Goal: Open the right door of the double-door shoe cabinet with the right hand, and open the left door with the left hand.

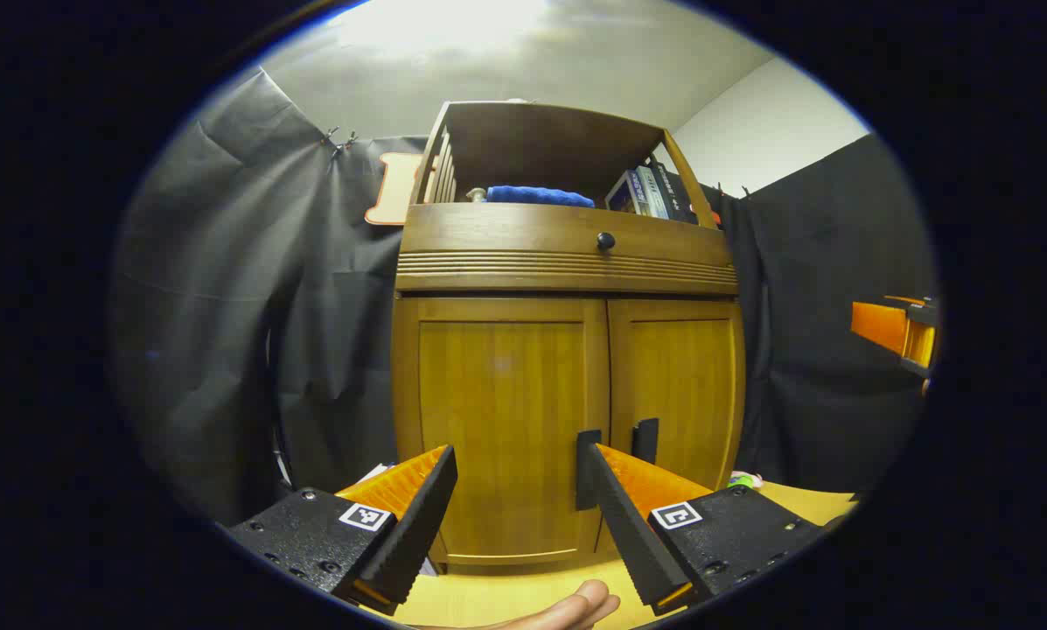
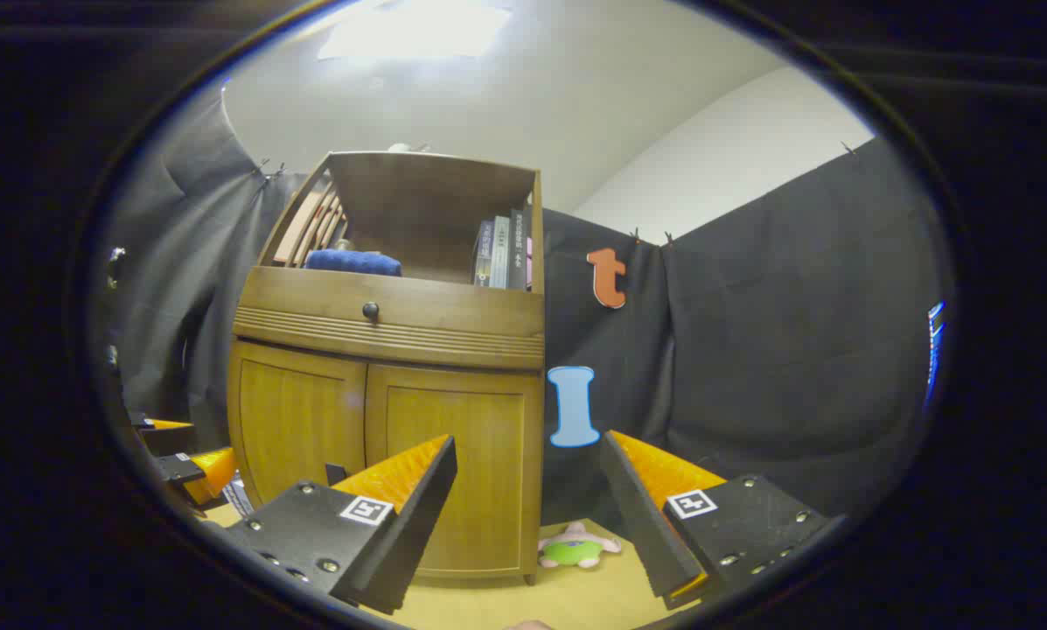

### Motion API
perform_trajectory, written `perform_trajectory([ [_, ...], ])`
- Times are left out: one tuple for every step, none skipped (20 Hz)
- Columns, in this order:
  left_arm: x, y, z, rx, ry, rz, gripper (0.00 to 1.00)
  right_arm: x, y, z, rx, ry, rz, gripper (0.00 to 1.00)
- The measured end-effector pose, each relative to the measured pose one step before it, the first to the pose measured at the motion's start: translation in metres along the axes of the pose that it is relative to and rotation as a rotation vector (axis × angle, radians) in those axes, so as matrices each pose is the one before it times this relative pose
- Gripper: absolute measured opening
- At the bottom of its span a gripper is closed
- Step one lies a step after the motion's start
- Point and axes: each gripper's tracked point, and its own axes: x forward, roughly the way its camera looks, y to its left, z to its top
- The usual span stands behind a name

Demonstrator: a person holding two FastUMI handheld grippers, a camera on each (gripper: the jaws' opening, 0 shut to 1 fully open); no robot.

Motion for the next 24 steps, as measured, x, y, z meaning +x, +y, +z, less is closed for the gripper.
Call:
perform_trajectory([
  [0.00019, 0.00300, 0.00062, -0.00415, -0.00109, 0.00642, 0.90, 0.00131, 0.00229, -0.00056, -0.00733, 0.00215, 0.00103, 0.98],
  [-0.00084, 0.00136, 0.00044, -0.00398, -0.00578, 0.00130, 0.90, 0.00261, 0.00446, -0.00113, -0.00867, 0.00669, 0.00562, 0.93],
  [-0.00082, 0.00085, 0.00199, -0.00484, -0.00468, 0.00040, 0.90, 0.00374, 0.00211, -0.00186, -0.01100, 0.00635, 0.00622, 0.93],
  [-0.00015, 0.00209, 0.00043, -0.00365, -0.00254, -0.00026, 0.90, 0.00446, 0.00399, -0.00286, -0.01580, 0.00801, 0.00472, 0.98],
  [-0.00034, 0.00115, 0.00178, -0.00411, -0.00415, -0.00108, 0.91, 0.00461, 0.00534, -0.00410, -0.01251, 0.00665, 0.00531, 0.93],
  [-0.00019, 0.00110, -0.00038, 0.00013, -0.00033, -0.00174, 0.90, 0.00412, 0.00536, -0.00327, -0.00751, 0.00749, 0.00804, 0.98],
  [-0.00021, 0.00165, -0.00036, 0.00447, 0.00160, -0.00177, 0.91, 0.00307, 0.00538, -0.00593, -0.00139, 0.00803, 0.01046, 0.98],
  [0.00016, 0.00149, -0.00096, 0.00567, 0.00233, -0.00213, 0.91, 0.00333, 0.00650, -0.00424, 0.00389, 0.00869, 0.01126, 0.94],
  [0.00036, 0.00081, -0.00175, 0.00481, 0.00547, -0.00202, 0.91, 0.00321, 0.00483, -0.00490, 0.00920, 0.01045, 0.00501, 0.98],
  [0.00141, 0.00192, -0.00157, 0.00187, 0.00312, -0.00012, 0.94, 0.00249, 0.00408, -0.00373, 0.00791, 0.00841, 0.00245, 0.94],
  [0.00195, 0.00196, -0.00009, 0.00097, 0.00170, 0.00017, 0.93, 0.00317, 0.00428, -0.00212, 0.00887, 0.00431, 0.00430, 0.94],
  [0.00093, 0.00216, -0.00138, -0.00845, 0.00193, 0.00733, 0.91, 0.00249, 0.00443, -0.00204, 0.00794, 0.00389, 0.00695, 0.98],
  [0.00093, 0.00278, 0.00022, -0.01725, 0.00283, 0.00987, 0.91, 0.00448, 0.00286, -0.00319, 0.00728, 0.00496, 0.00584, 0.98],
  [0.00181, 0.00419, 0.00077, -0.01294, 0.00305, 0.00701, 0.90, 0.00454, 0.00291, -0.00263, 0.00621, 0.00365, 0.00596, 0.98],
  [0.00120, 0.00208, 0.00016, -0.00438, 0.00269, 0.00176, 0.90, 0.00498, 0.00275, -0.00297, 0.00364, 0.00662, 0.00363, 0.98],
  [0.00093, 0.00139, -0.00094, -0.00638, -0.00020, 0.00218, 0.90, 0.00520, 0.00064, -0.00283, 0.00195, 0.00432, -0.00793, 0.94],
  [0.00012, 0.00037, 0.00076, -0.00464, -0.00161, -0.00290, 0.93, 0.00608, 0.00138, -0.00289, 0.00003, 0.00174, -0.00421, 0.98],
  [-0.00065, 0.00050, -0.00037, -0.00420, 0.00173, -0.00059, 0.90, 0.00632, 0.00223, -0.00223, 0.00365, 0.00360, -0.00444, 0.94],
  [0.00028, 0.00048, -0.00030, -0.00049, 0.00064, -0.00175, 0.94, 0.00732, 0.00556, -0.00406, 0.00576, 0.00624, 0.00597, 0.98],
  [0.00017, 0.00059, -0.00073, 0.00059, 0.00044, -0.00109, 0.90, 0.00764, 0.00645, -0.00457, 0.00389, 0.01341, 0.01040, 0.94],
  [-0.00006, -0.00022, -0.00045, 0.00321, 0.00103, -0.00147, 0.91, 0.00669, 0.00773, -0.00598, 0.00114, 0.01237, 0.01967, 0.98],
  [0.00136, -0.00001, -0.00118, 0.00110, 0.00314, -0.00077, 0.91, 0.00681, 0.00974, -0.00476, -0.00410, 0.01198, 0.02598, 0.98],
  [0.00157, 0.00014, -0.00225, 0.00023, 0.00830, 0.00043, 0.91, 0.00731, 0.00880, -0.00484, -0.00839, 0.00874, 0.02014, 0.98],
  [0.00145, 0.00142, -0.00202, 0.00186, 0.00561, 0.00441, 0.90, 0.00836, 0.00928, -0.00417, -0.01308, 0.00936, 0.02123, 0.98],
])
